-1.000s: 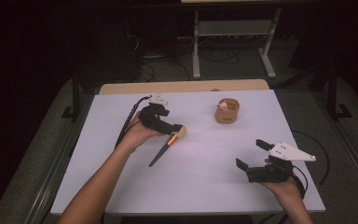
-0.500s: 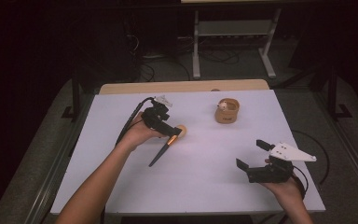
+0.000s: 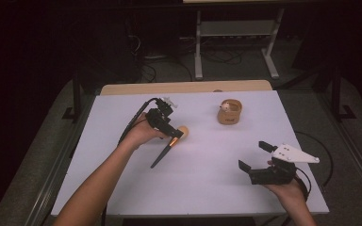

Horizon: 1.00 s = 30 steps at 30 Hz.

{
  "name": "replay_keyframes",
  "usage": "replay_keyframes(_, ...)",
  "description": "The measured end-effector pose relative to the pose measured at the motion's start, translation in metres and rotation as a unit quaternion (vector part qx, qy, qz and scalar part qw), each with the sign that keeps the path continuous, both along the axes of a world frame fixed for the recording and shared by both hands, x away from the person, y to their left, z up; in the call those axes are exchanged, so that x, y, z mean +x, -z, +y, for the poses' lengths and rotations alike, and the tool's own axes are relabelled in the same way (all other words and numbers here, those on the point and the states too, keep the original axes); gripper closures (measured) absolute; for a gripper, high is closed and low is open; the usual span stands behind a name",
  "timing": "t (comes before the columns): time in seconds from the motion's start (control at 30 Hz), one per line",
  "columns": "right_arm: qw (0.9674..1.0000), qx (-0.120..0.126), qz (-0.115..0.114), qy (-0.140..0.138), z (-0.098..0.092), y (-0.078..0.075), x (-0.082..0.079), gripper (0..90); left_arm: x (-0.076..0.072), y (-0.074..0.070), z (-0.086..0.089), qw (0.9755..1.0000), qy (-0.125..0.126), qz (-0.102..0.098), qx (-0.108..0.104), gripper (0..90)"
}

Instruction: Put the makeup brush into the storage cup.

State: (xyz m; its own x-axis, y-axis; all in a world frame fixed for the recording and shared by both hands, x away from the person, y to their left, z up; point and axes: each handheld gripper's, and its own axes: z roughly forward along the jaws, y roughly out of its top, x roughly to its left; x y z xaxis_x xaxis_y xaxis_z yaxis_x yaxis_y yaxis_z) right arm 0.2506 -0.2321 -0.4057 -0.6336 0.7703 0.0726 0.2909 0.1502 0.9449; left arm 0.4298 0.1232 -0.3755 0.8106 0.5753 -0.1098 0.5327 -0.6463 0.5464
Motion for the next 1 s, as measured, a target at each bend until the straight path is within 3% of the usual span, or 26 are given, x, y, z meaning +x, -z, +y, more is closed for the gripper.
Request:
replay_keyframes(0.27, 1.0, -0.003, 0.0, 0.0, 0.0, 0.0, 0.0, 0.0, 0.006, 0.003, -0.003, 0.9994, -0.004, 0.022, 0.026, 15.4)
replay_keyframes(0.67, 1.0, -0.004, -0.001, -0.001, 0.001, 0.0, 0.0, 0.0, 0.012, 0.008, -0.005, 0.9979, -0.007, 0.05, 0.04, 16.5)
replay_keyframes(0.73, 1.0, -0.003, -0.001, -0.001, 0.001, 0.0, 0.0, 0.0, 0.012, 0.01, -0.006, 0.9976, -0.013, 0.058, 0.035, 18.7)
replay_keyframes(1.0, 1.0, -0.004, 0.001, -0.003, 0.001, 0.0, 0.0, 0.0, 0.017, 0.017, -0.009, 0.9955, -0.014, 0.079, 0.05, 21.2)
